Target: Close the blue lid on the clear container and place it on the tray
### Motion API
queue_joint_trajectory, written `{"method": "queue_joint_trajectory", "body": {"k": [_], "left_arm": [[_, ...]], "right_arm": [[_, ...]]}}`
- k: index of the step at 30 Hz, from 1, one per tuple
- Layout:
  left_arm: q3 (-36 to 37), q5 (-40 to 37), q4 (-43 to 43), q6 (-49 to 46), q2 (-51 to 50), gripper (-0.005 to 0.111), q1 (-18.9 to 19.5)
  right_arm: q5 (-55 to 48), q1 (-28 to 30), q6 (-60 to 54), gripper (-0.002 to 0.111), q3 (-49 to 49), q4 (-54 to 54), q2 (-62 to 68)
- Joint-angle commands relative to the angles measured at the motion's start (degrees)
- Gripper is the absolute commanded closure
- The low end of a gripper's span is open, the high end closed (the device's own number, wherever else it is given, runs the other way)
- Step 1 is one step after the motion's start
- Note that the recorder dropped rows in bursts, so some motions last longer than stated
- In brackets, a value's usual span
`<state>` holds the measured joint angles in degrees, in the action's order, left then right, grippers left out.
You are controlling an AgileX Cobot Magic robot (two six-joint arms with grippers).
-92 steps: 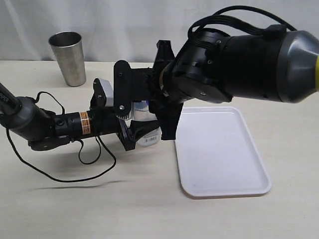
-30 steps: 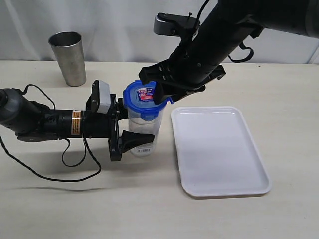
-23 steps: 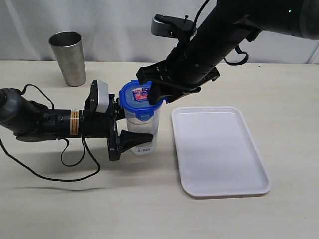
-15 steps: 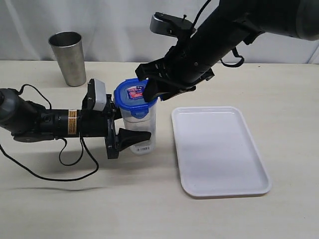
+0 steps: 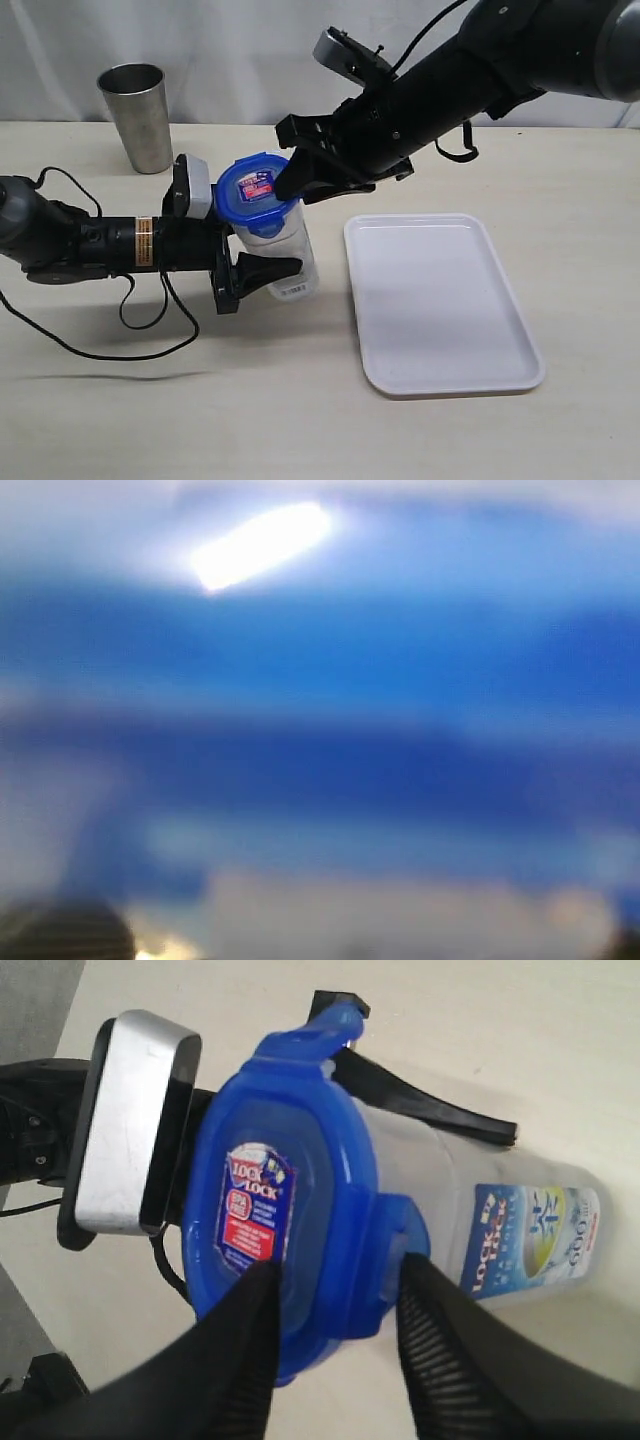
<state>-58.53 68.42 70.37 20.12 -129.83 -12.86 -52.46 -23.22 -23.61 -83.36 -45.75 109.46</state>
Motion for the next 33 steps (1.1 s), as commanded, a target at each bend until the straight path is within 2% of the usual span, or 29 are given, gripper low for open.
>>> {"method": "queue_joint_trajectory", "body": {"k": [1, 3, 8, 12, 15, 19, 25, 29, 33], "left_arm": [[-0.3, 1.5, -3.4, -0.9, 0.5, 0.107, -1.1], [-0.3, 1.5, -3.8, -1.2, 0.5, 0.107, -1.1], [-0.3, 1.5, -3.5, -11.5, 0.7, 0.107, -1.1], [-0.3, 1.5, -4.2, -23.2, 0.7, 0.107, -1.1], [-0.3, 1.5, -6.6, -24.6, 0.7, 0.107, -1.1], [-0.3, 1.5, -6.7, -26.6, 0.7, 0.107, -1.1], [-0.3, 1.2, -5.4, -30.9, 0.7, 0.107, -1.3], [-0.3, 0.7, -5.4, -31.9, 0.7, 0.107, -1.3], [-0.3, -0.3, -5.0, -32.5, 0.7, 0.107, -1.8]], "right_arm": [[-4.7, 1.9, -4.6, 0.078, 1.7, 3.1, 1.4], [-5.9, 2.6, -4.8, 0.078, 1.7, 3.7, 0.7], [-6.9, 2.4, -6.6, 0.077, 1.8, 9.3, -0.7], [-8.3, 2.4, -11.6, 0.059, 1.8, 9.9, -2.4], [-9.3, 2.4, -12.7, 0.05, 1.8, 12.2, -4.5], [-8.3, 2.4, -16.6, 0.05, 1.4, 14.3, -8.2], [-4.1, 2.1, -29.8, 0.05, 1.4, 14.2, -13.9], [1.9, -2.6, -33.8, 0.05, 1.4, 17.7, -14.9], [8.6, -10.3, -30.2, 0.053, 1.4, 30.7, -13.8]]}}
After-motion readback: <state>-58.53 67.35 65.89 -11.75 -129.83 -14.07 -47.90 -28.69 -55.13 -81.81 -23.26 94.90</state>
